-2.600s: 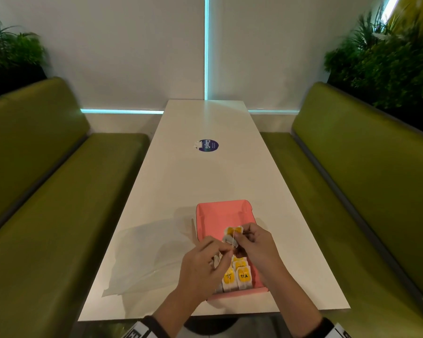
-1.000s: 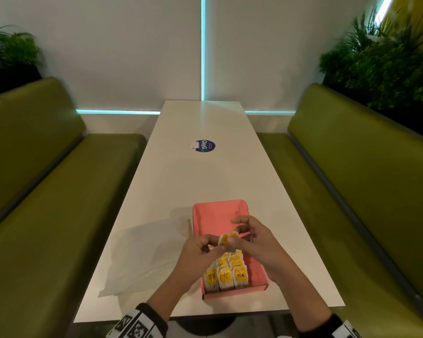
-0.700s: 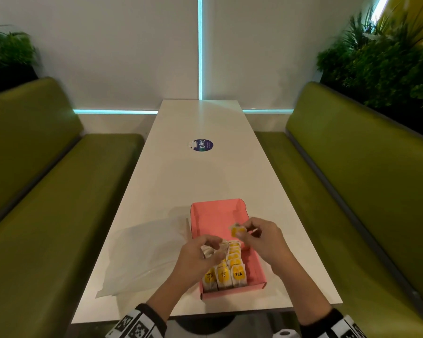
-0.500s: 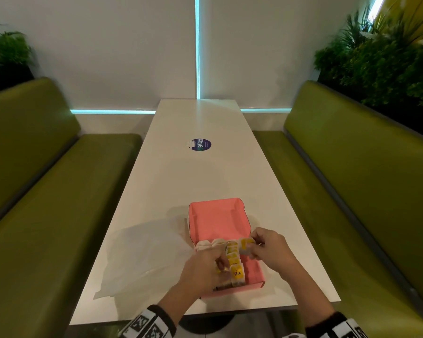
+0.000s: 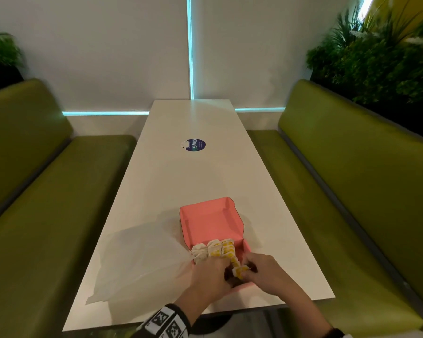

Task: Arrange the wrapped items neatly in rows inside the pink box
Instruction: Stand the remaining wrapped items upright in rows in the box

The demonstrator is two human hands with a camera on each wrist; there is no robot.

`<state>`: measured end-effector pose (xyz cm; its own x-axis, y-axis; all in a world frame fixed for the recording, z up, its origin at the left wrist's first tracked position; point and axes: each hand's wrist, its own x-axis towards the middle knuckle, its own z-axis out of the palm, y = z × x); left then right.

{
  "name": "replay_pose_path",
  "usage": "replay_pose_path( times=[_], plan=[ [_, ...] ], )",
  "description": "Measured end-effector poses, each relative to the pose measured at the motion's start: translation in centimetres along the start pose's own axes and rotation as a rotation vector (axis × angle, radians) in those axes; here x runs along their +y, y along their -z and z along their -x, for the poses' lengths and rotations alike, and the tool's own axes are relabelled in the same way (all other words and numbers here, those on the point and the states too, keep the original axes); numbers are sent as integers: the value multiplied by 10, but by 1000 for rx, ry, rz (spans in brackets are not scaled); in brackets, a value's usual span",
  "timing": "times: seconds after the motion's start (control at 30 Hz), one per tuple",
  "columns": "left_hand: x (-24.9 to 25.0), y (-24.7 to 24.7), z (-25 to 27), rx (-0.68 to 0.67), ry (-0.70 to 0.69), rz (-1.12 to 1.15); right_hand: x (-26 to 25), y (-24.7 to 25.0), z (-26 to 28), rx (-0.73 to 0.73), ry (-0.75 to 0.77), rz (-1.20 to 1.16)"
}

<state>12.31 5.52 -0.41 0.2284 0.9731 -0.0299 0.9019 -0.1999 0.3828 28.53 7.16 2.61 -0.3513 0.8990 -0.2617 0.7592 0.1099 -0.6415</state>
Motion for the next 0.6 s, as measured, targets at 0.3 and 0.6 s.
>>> replay_pose_path(
  times=[0.3,0.6],
  plan=[
    [-3,-1,0,21,17,-29,4,6,-3,269,-49,-89],
    [-3,-5,-3,-47,106,-49,11,0,-4,-104,106,149]
  ],
)
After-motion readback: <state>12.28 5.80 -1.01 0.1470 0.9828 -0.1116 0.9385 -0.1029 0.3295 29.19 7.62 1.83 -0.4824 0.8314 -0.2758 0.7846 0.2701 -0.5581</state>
